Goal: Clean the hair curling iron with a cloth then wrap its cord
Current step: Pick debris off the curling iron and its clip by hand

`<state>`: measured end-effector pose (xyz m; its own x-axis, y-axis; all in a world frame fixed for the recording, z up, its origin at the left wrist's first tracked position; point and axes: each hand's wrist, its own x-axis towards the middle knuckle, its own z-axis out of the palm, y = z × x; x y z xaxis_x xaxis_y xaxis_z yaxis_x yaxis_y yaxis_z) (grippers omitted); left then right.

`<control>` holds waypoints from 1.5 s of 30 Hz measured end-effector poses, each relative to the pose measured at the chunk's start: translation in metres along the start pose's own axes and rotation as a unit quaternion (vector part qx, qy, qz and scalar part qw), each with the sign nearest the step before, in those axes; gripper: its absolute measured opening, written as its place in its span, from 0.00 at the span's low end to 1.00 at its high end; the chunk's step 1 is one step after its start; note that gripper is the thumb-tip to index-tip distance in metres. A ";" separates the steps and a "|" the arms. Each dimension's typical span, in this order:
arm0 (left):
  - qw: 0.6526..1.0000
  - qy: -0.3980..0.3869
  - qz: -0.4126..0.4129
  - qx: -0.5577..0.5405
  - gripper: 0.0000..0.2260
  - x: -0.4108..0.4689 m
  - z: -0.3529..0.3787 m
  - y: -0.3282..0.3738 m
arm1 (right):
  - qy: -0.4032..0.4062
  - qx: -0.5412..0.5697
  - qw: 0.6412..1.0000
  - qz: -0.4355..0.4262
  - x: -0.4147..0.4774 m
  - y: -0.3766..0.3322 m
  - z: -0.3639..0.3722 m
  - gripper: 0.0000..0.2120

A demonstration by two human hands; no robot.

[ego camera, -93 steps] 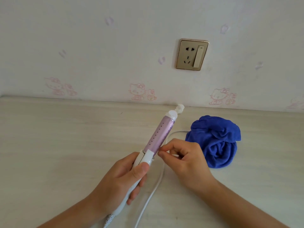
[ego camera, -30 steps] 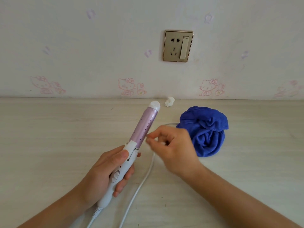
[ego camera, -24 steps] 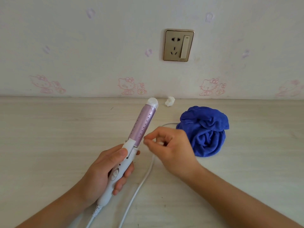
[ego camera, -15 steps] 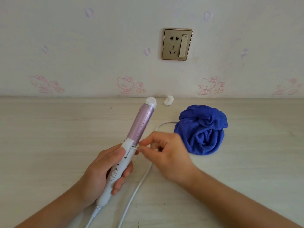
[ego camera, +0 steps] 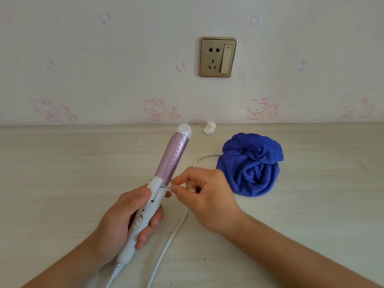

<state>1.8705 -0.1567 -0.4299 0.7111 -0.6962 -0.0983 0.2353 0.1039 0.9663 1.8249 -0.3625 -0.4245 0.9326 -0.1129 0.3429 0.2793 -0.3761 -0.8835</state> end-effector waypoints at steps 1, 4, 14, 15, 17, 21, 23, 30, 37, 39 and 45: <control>1.000 0.004 0.002 -0.005 0.26 0.000 0.000 0.001 | -0.008 -0.001 1.000 -0.005 -0.001 0.000 0.003 0.04; 1.000 0.006 -0.005 -0.008 0.28 0.004 0.000 0.001 | 0.023 -0.012 1.000 0.003 0.009 0.000 -0.005 0.04; 1.000 -0.002 -0.016 -0.013 0.28 0.002 -0.001 0.001 | 0.023 -0.033 0.999 -0.015 0.004 0.002 -0.010 0.03; 1.000 0.001 -0.015 -0.017 0.28 0.002 -0.001 0.001 | 0.013 -0.038 0.999 -0.017 0.003 0.001 -0.007 0.03; 1.000 0.002 -0.018 -0.015 0.28 0.003 -0.001 0.002 | 0.041 -0.036 0.998 -0.008 0.013 0.001 -0.017 0.03; 1.000 -0.006 -0.025 0.002 0.27 0.004 0.001 0.001 | 0.121 0.000 0.992 0.017 0.026 0.002 -0.041 0.04; 1.000 -0.002 -0.022 -0.006 0.27 0.004 0.000 0.001 | 0.078 -0.018 0.997 0.007 0.016 0.003 -0.027 0.05; 1.000 0.010 -0.017 -0.013 0.28 0.004 0.000 0.001 | 0.017 -0.021 1.000 0.000 0.007 0.001 -0.009 0.05; 1.000 -0.001 -0.016 -0.001 0.27 0.003 -0.001 0.000 | 0.040 -0.012 0.999 0.002 0.010 0.006 -0.020 0.03; 1.000 0.002 -0.009 -0.004 0.24 0.002 -0.002 0.000 | -0.019 -0.018 0.999 -0.023 -0.003 0.003 -0.003 0.03; 1.000 0.012 -0.019 -0.007 0.28 0.007 0.000 -0.001 | 0.064 -0.023 0.998 0.013 0.019 0.004 -0.028 0.04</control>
<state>1.8752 -0.1616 -0.4312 0.7170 -0.6829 -0.1398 0.2716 0.0889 0.9583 1.8377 -0.3917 -0.4120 0.9016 -0.2379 0.3612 0.2429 -0.4125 -0.8780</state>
